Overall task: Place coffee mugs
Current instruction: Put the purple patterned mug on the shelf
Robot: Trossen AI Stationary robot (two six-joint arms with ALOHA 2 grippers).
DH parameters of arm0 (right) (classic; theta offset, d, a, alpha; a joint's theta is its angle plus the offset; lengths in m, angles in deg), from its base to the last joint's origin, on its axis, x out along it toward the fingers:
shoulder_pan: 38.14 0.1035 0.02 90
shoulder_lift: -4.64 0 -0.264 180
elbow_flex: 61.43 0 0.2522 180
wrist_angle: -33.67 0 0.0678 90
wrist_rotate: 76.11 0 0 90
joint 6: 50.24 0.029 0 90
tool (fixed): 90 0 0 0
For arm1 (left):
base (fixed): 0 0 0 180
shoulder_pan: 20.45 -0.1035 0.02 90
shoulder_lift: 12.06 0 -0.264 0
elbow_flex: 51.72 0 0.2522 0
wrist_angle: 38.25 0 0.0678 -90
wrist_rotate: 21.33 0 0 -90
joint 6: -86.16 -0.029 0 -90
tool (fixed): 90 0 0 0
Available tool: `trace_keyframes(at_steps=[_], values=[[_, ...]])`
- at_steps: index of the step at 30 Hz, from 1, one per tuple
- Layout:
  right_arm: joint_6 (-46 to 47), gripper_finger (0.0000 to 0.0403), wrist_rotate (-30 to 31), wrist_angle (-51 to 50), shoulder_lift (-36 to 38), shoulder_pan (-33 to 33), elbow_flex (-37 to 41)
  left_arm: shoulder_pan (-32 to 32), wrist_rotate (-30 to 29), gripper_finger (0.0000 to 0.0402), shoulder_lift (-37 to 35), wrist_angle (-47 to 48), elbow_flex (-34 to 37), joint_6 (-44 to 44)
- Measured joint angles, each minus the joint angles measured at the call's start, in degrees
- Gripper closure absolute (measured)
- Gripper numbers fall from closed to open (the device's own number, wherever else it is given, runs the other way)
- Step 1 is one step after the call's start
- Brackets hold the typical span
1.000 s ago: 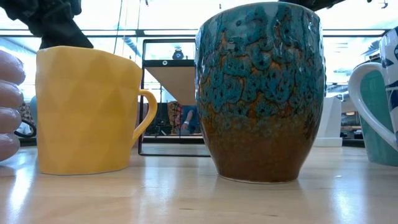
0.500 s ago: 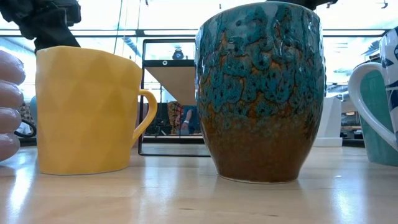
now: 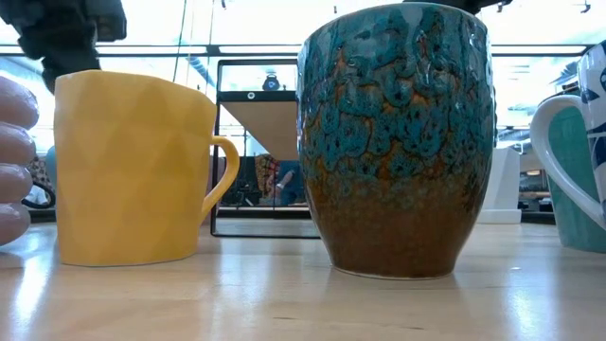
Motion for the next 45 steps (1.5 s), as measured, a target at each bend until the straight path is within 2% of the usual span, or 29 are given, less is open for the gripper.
trace_keyframes(at_steps=[9,15,18,24,29,34,45], values=[[-1.1,0.0175,-1.6,0.4,-0.5,0.0,0.0,0.0,8.2,0.026,1.2,-1.1,0.0,2.6],[-2.9,0.0175,-1.6,3.0,-1.1,0.0,0.0,0.0,10.4,0.026,1.2,-1.0,0.0,7.8],[-3.5,0.0175,-1.6,4.0,-1.1,0.0,0.0,0.0,10.0,0.026,1.2,-1.0,0.0,8.5],[-3.7,0.0175,-1.8,4.1,-1.4,0.0,0.0,-0.1,5.3,0.026,2.1,-0.3,0.0,8.2],[-4.0,0.0175,-1.9,4.9,-2.5,-0.1,0.0,-1.7,0.8,0.026,2.3,2.9,0.0,4.1],[-4.6,0.0175,-1.9,5.2,-3.9,-0.2,0.0,-7.1,0.0,0.026,2.2,4.2,0.0,-0.6],[-6.2,0.0175,-1.9,5.1,-3.3,-0.9,0.0,-27.0,8.3,0.026,1.4,3.0,0.1,-22.4]])
